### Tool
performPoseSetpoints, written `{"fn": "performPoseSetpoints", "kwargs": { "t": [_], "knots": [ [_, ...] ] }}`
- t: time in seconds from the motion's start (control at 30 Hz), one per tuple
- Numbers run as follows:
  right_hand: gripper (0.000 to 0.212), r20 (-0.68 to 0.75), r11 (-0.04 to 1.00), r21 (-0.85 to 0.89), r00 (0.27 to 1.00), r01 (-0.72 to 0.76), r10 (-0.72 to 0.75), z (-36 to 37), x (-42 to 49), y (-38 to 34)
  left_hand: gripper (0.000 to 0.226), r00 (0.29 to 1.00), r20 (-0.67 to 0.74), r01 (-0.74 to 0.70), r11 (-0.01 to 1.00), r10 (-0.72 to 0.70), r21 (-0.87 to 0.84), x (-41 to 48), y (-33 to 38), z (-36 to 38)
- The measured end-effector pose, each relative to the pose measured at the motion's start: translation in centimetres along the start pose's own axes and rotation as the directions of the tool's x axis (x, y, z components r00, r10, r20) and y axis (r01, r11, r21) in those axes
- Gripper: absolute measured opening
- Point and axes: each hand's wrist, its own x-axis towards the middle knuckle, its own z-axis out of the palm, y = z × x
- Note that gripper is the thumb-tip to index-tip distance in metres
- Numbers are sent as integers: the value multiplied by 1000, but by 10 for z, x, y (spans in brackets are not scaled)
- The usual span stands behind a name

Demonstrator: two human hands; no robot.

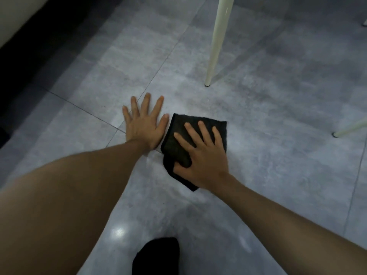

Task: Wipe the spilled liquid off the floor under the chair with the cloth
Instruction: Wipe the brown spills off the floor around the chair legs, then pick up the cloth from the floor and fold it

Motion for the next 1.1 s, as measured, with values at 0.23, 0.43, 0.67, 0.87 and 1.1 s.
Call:
{"fn": "performPoseSetpoints", "kwargs": {
  "t": [0.23, 0.43, 0.67, 0.87, 1.1],
  "knots": [
    [71, -55, 912, 241, 933, -332, 354, -37, 24, 19, 69, 989, 145, 67, 981, -40, -182, 8, 3, -22],
    [55, 281, 729, 247, 767, -638, 577, -54, 44, 39, 61, 968, 96, -189, 926, 231, -327, -11, 57, -40],
    [27, 122, 630, 527, 785, -570, 608, -89, 15, 52, 27, 949, 49, -265, 873, 311, -409, -20, 126, -72],
    [36, -50, 556, 652, 702, -516, 710, -146, -45, 92, 27, 850, -29, -497, 782, 526, -376, -36, 220, -108],
    [33, -272, 525, 688, 493, -501, 827, -225, -136, 148, 28, 665, -92, -713, 592, 741, -376, -71, 358, -148]
  ]
}}
